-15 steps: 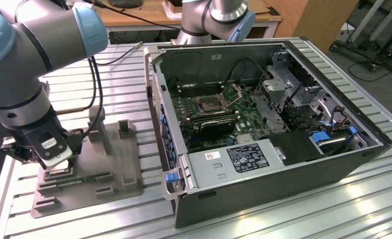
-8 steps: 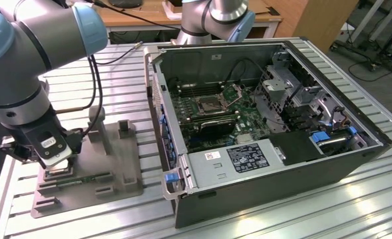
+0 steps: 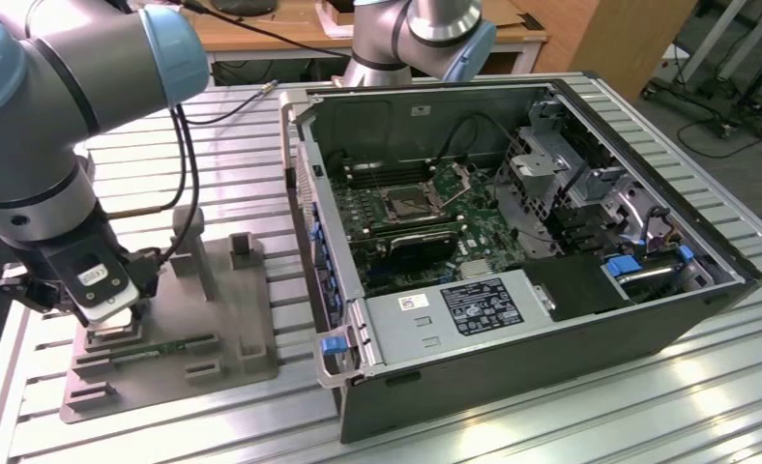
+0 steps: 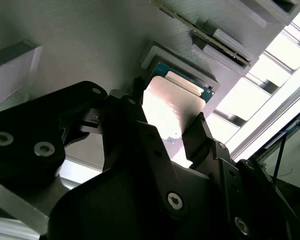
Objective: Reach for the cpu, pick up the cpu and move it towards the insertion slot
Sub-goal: 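Pick up the cpu and move it towards the insertion slot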
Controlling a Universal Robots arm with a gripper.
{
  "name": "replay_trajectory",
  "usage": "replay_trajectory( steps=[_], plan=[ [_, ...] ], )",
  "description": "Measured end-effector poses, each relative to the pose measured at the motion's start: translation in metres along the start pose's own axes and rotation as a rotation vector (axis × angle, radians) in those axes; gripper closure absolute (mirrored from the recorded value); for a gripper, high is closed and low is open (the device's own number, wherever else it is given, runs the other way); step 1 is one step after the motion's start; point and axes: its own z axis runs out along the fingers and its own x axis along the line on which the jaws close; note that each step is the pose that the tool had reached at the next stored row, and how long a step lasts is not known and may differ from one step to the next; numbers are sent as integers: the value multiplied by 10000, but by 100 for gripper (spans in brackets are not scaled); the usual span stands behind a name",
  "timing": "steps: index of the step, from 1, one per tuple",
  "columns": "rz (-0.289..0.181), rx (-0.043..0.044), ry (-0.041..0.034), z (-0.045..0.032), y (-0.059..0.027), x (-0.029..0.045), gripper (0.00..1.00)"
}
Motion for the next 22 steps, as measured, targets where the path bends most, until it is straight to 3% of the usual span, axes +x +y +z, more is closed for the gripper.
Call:
replay_trajectory(
  steps=[22],
  plan=[
    [-1,1,2,-45,2,1,45]
  ],
)
